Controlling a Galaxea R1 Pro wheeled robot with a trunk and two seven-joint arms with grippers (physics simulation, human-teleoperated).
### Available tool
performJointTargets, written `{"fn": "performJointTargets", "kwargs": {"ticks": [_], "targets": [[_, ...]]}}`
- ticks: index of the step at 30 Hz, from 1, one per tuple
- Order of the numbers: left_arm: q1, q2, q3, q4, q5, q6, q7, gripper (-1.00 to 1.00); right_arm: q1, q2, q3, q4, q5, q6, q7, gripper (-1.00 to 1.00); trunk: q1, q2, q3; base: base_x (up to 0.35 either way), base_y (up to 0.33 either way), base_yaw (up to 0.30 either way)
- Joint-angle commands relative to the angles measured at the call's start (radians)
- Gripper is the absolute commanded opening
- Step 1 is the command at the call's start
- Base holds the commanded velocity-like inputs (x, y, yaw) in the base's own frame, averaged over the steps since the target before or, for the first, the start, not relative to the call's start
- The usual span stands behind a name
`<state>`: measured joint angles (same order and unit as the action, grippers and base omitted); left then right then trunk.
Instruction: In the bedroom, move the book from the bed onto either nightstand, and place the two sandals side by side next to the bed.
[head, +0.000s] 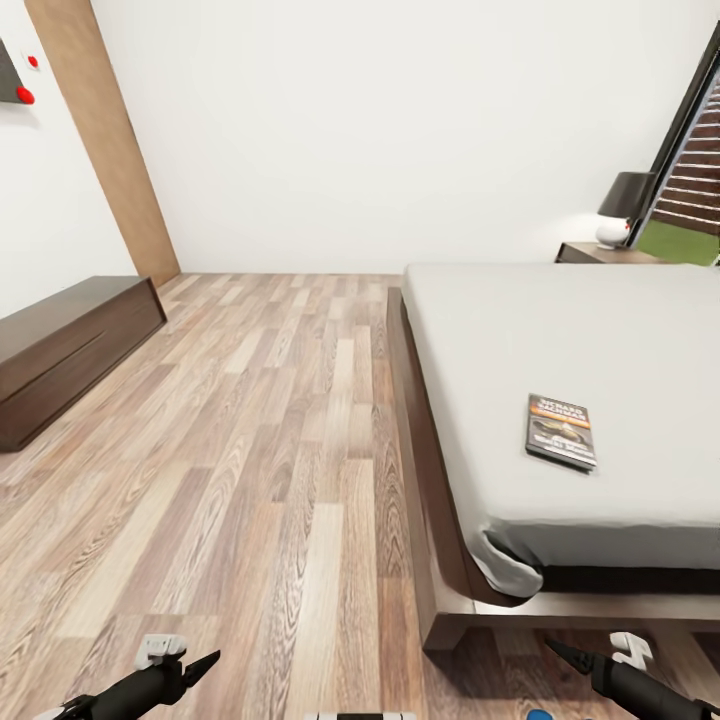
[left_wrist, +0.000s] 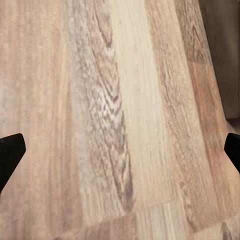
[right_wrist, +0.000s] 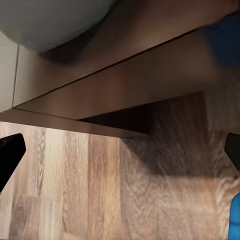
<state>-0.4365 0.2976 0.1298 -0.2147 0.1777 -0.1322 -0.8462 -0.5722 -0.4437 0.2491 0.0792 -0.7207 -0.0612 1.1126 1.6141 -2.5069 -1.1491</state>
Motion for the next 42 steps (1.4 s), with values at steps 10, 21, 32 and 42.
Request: {"fn": "performJointTargets", "kwargs": {"ticks": [10,21,32,42], "targets": [[-0.001,0.000,0.004,0.001,-0.003,-0.005,-0.004,1.00,-0.002,0.000,0.009,0.004,-0.006,-0.006,0.004,1.00,-0.003,0.001,0.026,0.000,0.000,0.000],[-0.001,0.000,0.004,0.001,-0.003,-0.006,-0.004,1.00,-0.002,0.000,0.009,0.004,-0.007,-0.006,0.004,1.00,-0.003,0.001,0.026,0.000,0.000,0.000],[-0.001,0.000,0.004,0.001,-0.003,-0.006,-0.004,1.00,-0.002,0.000,0.009,0.004,-0.007,-0.006,0.004,1.00,-0.003,0.001,0.026,-0.172,0.000,0.000],[-0.001,0.000,0.004,0.001,-0.003,-0.006,-0.005,1.00,-0.002,0.000,0.009,0.004,-0.007,-0.006,0.004,1.00,-0.003,0.001,0.026,-0.114,0.000,0.000]]}}
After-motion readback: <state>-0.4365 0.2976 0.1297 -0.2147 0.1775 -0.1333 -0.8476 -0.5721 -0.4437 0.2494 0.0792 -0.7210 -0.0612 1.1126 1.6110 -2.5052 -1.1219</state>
